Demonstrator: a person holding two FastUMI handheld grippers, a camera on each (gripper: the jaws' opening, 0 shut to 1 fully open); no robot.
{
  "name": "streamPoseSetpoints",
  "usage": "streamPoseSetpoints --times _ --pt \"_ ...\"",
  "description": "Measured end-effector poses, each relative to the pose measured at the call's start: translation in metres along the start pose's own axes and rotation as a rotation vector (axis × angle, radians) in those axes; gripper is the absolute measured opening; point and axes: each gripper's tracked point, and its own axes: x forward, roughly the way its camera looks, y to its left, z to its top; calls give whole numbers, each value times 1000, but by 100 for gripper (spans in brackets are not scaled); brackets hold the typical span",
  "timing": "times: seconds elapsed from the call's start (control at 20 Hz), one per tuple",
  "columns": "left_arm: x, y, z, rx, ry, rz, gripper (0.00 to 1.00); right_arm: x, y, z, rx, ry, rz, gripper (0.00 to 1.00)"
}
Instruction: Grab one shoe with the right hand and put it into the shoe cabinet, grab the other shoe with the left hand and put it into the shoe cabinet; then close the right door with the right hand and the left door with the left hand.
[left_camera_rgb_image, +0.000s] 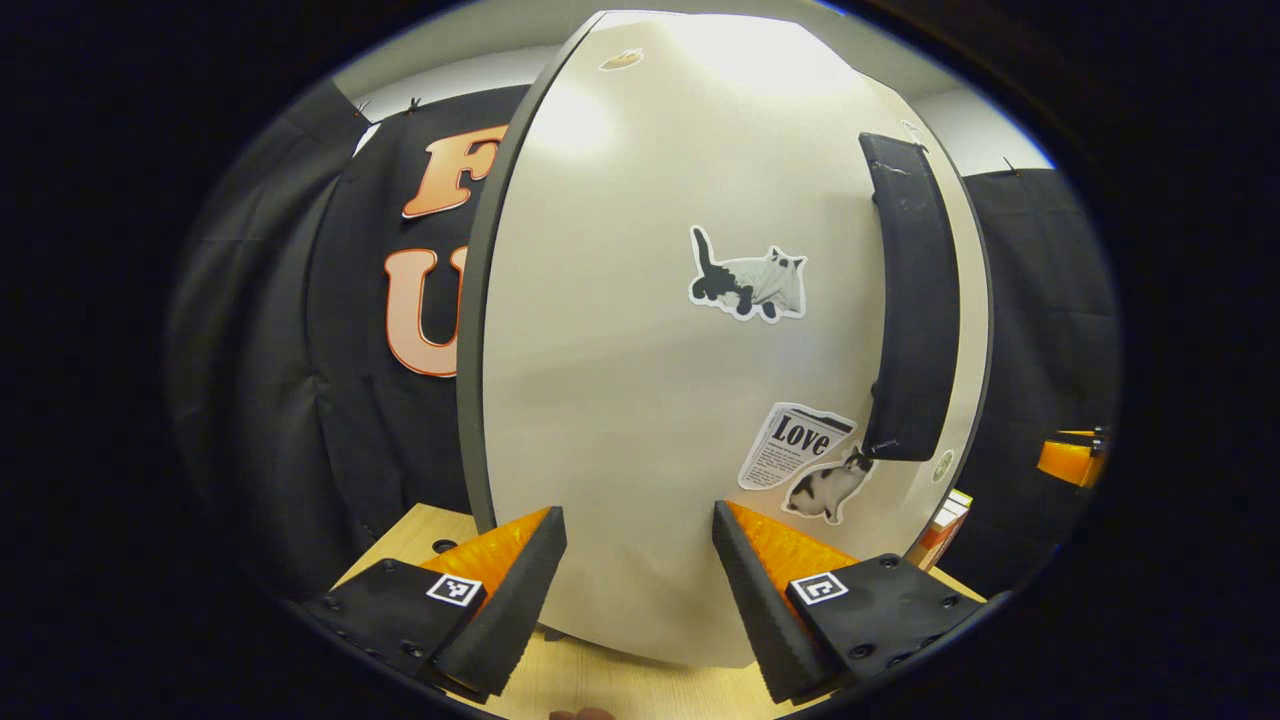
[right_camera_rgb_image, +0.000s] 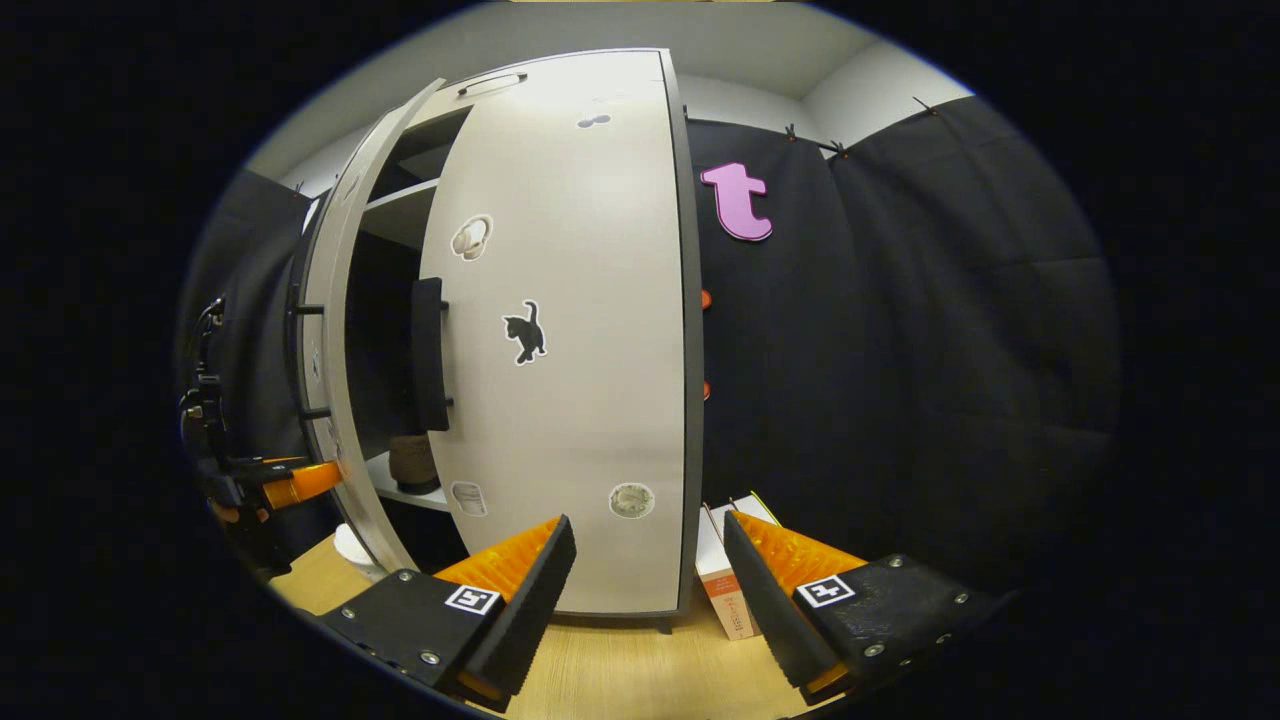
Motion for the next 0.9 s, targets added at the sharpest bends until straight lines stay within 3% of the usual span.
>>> streamPoseSetpoints --times 0.3,0.65,0.9 --pt "10 -2 1 25 4 42 99 10 -2 3 -11 -6 9 92" --pt "17 -4 0 35 17 81 94 22 -6 9 -23 -5 34 92" --pt "6 -23 7 35 78 67 97 23 -14 32 -13 1 57 92"
